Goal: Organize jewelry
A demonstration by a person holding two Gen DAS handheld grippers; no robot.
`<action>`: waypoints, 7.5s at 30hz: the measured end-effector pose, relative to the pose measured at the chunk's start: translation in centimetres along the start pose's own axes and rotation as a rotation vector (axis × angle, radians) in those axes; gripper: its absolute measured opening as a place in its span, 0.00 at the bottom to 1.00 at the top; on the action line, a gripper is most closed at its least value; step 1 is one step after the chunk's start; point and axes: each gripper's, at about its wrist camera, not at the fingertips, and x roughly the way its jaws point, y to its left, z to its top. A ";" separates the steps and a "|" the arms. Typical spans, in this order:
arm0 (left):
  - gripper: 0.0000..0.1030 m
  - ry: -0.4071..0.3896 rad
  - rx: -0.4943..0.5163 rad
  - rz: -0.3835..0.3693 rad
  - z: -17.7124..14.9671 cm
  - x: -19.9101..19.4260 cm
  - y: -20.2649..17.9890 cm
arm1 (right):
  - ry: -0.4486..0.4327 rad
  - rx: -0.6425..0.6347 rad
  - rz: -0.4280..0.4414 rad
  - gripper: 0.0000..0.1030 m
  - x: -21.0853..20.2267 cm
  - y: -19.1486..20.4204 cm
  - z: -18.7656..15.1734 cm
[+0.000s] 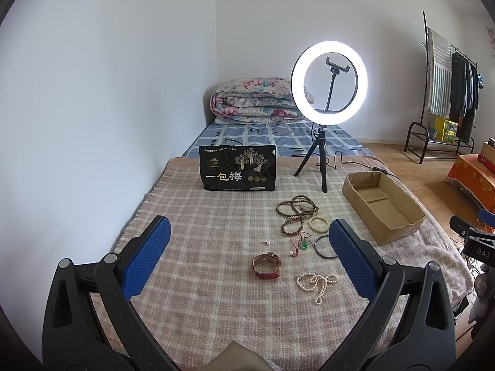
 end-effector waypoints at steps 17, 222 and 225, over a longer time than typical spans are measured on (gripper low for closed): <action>1.00 -0.012 -0.012 -0.003 0.4 -0.4 0.1 | 0.002 -0.009 0.006 1.00 0.3 0.6 0.2; 0.06 0.428 0.042 -0.479 4.3 31.4 -19.9 | 0.122 -0.132 0.258 0.05 19.5 -5.8 5.8; 0.06 0.436 0.052 -0.486 4.3 32.6 -21.6 | 0.136 -0.128 0.253 0.05 20.5 -6.4 5.5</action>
